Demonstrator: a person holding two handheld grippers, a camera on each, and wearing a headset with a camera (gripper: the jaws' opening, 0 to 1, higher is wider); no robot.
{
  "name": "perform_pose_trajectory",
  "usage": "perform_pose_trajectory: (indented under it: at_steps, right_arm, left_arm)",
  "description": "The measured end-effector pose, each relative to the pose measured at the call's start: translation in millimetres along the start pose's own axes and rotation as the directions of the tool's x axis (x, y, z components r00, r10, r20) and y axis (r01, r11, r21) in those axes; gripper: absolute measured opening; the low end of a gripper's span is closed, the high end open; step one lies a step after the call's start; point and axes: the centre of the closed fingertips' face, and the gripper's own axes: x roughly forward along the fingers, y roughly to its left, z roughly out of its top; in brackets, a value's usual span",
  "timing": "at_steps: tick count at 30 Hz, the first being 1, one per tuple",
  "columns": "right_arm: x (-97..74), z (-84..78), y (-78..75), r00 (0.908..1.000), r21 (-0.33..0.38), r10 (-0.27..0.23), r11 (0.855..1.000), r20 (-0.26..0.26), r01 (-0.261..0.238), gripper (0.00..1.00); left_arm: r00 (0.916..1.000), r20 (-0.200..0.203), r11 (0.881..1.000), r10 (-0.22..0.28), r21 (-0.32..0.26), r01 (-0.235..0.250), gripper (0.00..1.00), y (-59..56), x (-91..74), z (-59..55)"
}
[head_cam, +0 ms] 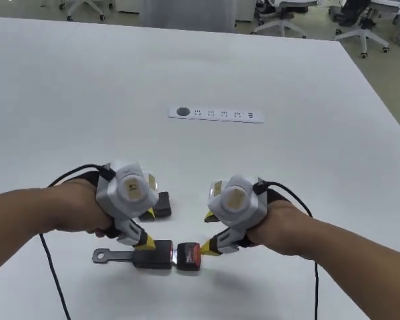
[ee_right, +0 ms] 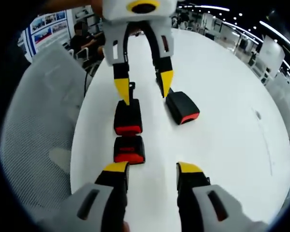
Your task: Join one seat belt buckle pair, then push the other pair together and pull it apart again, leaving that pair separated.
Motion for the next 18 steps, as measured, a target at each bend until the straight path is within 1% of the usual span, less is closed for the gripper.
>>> perform_pose_trajectory:
  at_steps: [1, 3, 5, 6, 8, 9, 10, 11, 14, 16, 17, 18]
  right_arm:
    - [-0.6, -1.6, -2.7, 1.0000, -0.001, 0.000, 1.000, -0.001, 0.000, 0.39]
    - [-1.5, -8.2, -10.5, 0.9999, -0.025, 0.000, 1.000, -0.016, 0.000, 0.39]
    - [-2.9, -16.2, -19.5, 0.9994, -0.035, 0.000, 0.999, -0.033, -0.001, 0.39]
    - [-3.8, -19.5, -23.4, 0.9993, -0.038, -0.002, 0.999, -0.038, 0.001, 0.39]
    - [-6.8, -29.7, -31.9, 0.9986, -0.009, 0.011, 1.000, -0.051, -0.012, 0.40]
    - [-8.3, -33.6, -36.8, 0.9984, -0.014, 0.003, 1.000, -0.057, -0.004, 0.40]
    - [-12.0, -39.5, -45.0, 0.9977, -0.019, -0.007, 1.000, -0.067, 0.006, 0.40]
    - [-14.0, -42.7, -49.3, 0.9976, -0.015, -0.009, 1.000, -0.068, 0.008, 0.39]
    - [-23.2, -58.7, -70.3, 0.9967, -0.005, -0.033, 0.999, -0.074, 0.033, 0.39]
    - [-26.7, -69.1, -80.2, 0.9959, 0.012, -0.043, 0.999, -0.080, 0.044, 0.39]
    - [-28.8, -77.6, -85.4, 0.9950, 0.032, -0.043, 0.998, -0.091, 0.046, 0.39]
    - [-29.3, -81.7, -87.6, 0.9949, 0.041, -0.038, 0.998, -0.093, 0.042, 0.39]
  left_arm:
    - [0.9998, -0.019, 1.000, 0.006, -0.009, -0.007, 0.38, 7.3, 0.3, -3.4]
    - [0.9995, -0.027, 1.000, 0.016, 0.003, -0.016, 0.38, 18.3, 0.7, -5.3]
    - [0.9990, -0.035, 1.000, 0.027, -0.001, -0.027, 0.38, 29.1, 0.8, -7.0]
    - [0.9989, -0.037, 1.000, 0.028, -0.003, -0.029, 0.38, 32.7, 1.2, -8.0]
    - [0.9983, -0.051, 1.000, 0.030, -0.003, -0.030, 0.38, 40.7, 3.7, -12.6]
    - [0.9972, -0.069, 1.000, 0.029, 0.000, -0.029, 0.38, 43.2, 4.4, -16.2]
    - [0.9966, -0.080, 1.000, 0.022, 0.005, -0.021, 0.37, 46.4, 6.2, -19.5]
    - [0.9965, -0.081, 1.000, 0.020, 0.003, -0.020, 0.37, 48.6, 7.5, -20.3]
    - [0.9967, -0.079, 1.000, 0.019, 0.007, -0.018, 0.37, 59.6, 13.7, -21.0]
    - [0.9962, -0.086, 1.000, 0.012, 0.018, -0.010, 0.37, 63.3, 17.5, -22.5]
    - [0.9956, -0.093, 1.000, 0.011, 0.029, -0.009, 0.37, 66.8, 19.3, -23.8]
    - [0.9954, -0.095, 1.000, 0.008, 0.028, -0.005, 0.37, 68.4, 20.3, -24.1]
